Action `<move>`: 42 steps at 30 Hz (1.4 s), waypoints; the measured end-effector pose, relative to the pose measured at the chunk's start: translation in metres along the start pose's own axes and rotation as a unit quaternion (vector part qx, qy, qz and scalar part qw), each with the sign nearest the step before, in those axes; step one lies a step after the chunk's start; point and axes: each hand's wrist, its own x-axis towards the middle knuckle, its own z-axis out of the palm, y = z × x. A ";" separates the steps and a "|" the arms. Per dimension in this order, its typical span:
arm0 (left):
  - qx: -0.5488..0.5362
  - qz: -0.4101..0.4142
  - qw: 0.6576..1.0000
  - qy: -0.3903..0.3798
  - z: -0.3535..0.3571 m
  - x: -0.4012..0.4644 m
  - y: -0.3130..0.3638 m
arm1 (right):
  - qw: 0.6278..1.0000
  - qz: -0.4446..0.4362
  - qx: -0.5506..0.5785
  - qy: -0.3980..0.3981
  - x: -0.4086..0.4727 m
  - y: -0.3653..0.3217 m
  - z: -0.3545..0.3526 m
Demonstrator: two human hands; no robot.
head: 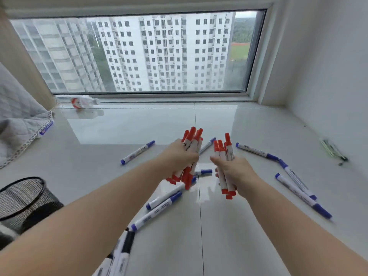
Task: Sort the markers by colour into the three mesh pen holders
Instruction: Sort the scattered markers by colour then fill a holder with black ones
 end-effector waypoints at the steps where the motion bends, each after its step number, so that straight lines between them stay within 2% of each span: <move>1: -0.048 -0.020 0.998 -0.021 0.009 -0.024 -0.005 | 1.000 0.003 0.004 -0.004 -0.019 0.006 -0.004; 3: -0.111 -0.046 0.992 -0.041 0.029 -0.067 -0.013 | 1.000 0.003 0.000 -0.013 -0.055 0.022 -0.009; 9: -0.115 -0.123 0.985 -0.024 0.093 -0.157 -0.046 | 0.995 0.018 -0.077 -0.060 -0.135 0.074 -0.009; 11: -0.075 -0.102 0.992 -0.001 0.110 -0.173 -0.055 | 0.992 0.003 -0.109 -0.057 -0.151 0.089 -0.007; 14: -0.063 -0.041 0.995 0.065 0.125 -0.196 -0.063 | 0.987 -0.039 -0.156 -0.011 -0.171 0.105 0.000; 16: -0.009 -0.020 0.994 0.104 0.136 -0.207 -0.069 | 0.985 -0.056 -0.163 0.010 -0.180 0.111 0.004; 19: 0.172 -0.033 0.973 0.152 0.148 -0.213 -0.079 | 0.981 -0.091 -0.170 0.026 -0.188 0.118 0.009; 20: 0.196 -0.043 0.965 0.169 0.148 -0.213 -0.082 | 0.980 -0.101 -0.172 0.028 -0.190 0.119 0.010; 22: 0.179 -0.050 0.965 0.186 0.146 -0.210 -0.086 | 0.978 -0.120 -0.171 0.029 -0.191 0.122 0.013; 27: 0.180 -0.040 0.965 0.187 0.139 -0.207 -0.100 | 0.974 -0.128 -0.186 0.033 -0.189 0.126 0.019; 29: 0.180 -0.048 0.966 0.178 0.134 -0.207 -0.106 | 0.966 -0.119 -0.226 0.039 -0.187 0.126 0.020; 32: 0.193 -0.053 0.966 0.165 0.131 -0.207 -0.107 | 0.920 -0.078 -0.369 0.102 -0.185 0.126 0.016; 34: 0.204 -0.052 0.965 0.158 0.133 -0.208 -0.105 | 0.897 -0.038 -0.424 0.119 -0.182 0.127 0.009; 39: 0.210 -0.079 0.965 0.136 0.133 -0.208 -0.099 | 0.876 0.007 -0.475 0.085 -0.177 0.129 0.002; 42: 0.148 -0.075 0.978 0.125 0.126 -0.208 -0.093 | 0.880 0.008 -0.466 0.096 -0.175 0.126 0.004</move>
